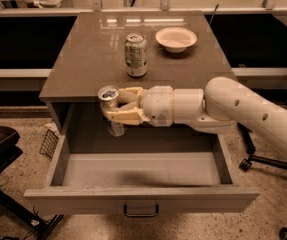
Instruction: Place redbull can into top drawer
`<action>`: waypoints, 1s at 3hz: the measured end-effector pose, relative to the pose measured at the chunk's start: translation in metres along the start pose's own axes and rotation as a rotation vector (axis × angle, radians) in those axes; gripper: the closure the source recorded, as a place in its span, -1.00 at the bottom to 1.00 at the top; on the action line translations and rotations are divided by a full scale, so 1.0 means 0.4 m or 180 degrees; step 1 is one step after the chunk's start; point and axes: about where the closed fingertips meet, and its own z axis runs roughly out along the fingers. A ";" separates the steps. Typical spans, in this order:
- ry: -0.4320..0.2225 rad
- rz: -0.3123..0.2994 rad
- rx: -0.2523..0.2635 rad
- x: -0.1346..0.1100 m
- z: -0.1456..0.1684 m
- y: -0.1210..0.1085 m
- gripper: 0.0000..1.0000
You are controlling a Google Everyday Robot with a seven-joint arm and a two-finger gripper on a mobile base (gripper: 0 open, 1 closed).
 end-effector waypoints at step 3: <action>-0.0152 -0.0004 -0.0379 0.310 0.145 0.011 1.00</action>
Offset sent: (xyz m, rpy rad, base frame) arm 0.0197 0.0502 -0.1483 0.0595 0.0354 0.1501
